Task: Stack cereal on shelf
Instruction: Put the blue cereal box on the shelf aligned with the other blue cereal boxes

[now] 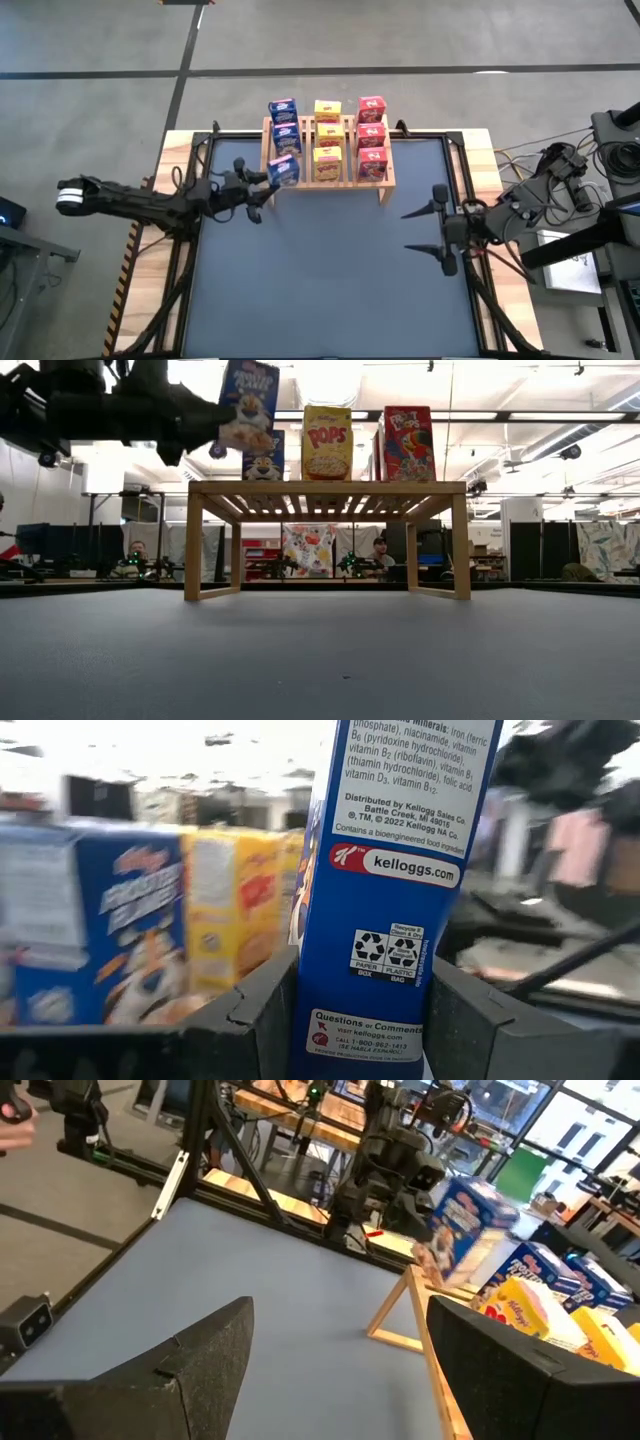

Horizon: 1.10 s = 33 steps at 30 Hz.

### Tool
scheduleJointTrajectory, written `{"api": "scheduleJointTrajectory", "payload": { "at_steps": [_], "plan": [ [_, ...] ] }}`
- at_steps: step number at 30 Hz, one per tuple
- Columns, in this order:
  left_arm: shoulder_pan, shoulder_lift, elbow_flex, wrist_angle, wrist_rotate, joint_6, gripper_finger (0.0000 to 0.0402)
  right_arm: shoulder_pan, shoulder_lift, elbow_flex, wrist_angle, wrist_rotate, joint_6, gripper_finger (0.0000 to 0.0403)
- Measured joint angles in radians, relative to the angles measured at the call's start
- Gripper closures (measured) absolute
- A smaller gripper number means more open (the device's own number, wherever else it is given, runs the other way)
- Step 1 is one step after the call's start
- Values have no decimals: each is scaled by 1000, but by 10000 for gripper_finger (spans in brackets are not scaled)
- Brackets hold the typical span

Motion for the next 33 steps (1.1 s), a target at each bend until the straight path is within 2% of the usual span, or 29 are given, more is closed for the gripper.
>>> {"api": "scheduleJointTrajectory", "payload": {
  "at_steps": [2, 7, 14, 22, 29, 33],
  "plan": [
    [15, -23, 0, -8, 51, -5, 244, 0, -6, -2, 0, 0, 7, 115],
    [71, -67, 0, -95, 58, -27, 244, 0, -15, -9, 0, -1, -1, 116],
    [220, -65, 0, -108, 274, -86, 244, 0, -11, -13, 0, -3, -24, 122],
    [379, -4, 0, -90, 490, -104, 244, 0, -11, -13, 0, -3, -19, 120],
    [441, 93, 0, 30, 600, -102, 244, 0, -11, -13, 16, -1, -27, 120],
    [466, 165, 0, 56, 605, -99, 244, 0, -11, -13, 24, -2, -43, 119]
  ]
}}
